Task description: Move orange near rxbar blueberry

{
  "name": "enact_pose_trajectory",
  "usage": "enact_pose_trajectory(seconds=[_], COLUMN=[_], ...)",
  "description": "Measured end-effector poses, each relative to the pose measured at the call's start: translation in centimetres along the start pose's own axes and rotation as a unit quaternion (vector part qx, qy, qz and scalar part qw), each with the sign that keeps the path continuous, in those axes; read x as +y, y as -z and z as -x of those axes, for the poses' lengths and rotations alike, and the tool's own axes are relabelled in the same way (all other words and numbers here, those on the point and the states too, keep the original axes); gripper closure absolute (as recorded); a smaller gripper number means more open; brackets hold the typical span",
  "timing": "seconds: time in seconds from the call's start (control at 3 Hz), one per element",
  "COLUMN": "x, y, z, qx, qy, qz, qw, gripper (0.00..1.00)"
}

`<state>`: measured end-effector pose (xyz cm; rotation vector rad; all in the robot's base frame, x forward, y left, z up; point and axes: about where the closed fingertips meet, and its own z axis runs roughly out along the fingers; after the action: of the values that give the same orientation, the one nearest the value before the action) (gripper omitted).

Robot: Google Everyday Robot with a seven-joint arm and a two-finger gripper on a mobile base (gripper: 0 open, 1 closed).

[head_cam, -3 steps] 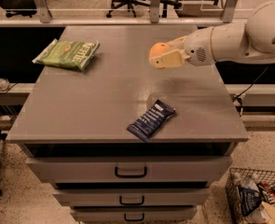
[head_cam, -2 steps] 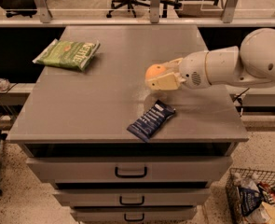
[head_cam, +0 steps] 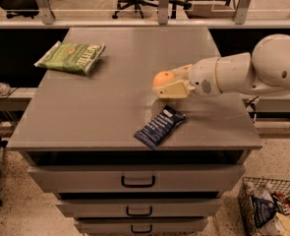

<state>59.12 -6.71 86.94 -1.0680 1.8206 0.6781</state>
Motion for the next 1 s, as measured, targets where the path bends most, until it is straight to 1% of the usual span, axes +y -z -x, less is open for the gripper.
enact_pose_trajectory(seconds=[0.33, 1.0], x=[0.15, 0.42], y=[-0.12, -0.11], z=[-0.15, -0.24], qx=[0.003, 0.008], qy=[-0.001, 0.000], qz=[0.002, 0.006], qw=[1.0000, 0.9999], gripper=[0.72, 0.24])
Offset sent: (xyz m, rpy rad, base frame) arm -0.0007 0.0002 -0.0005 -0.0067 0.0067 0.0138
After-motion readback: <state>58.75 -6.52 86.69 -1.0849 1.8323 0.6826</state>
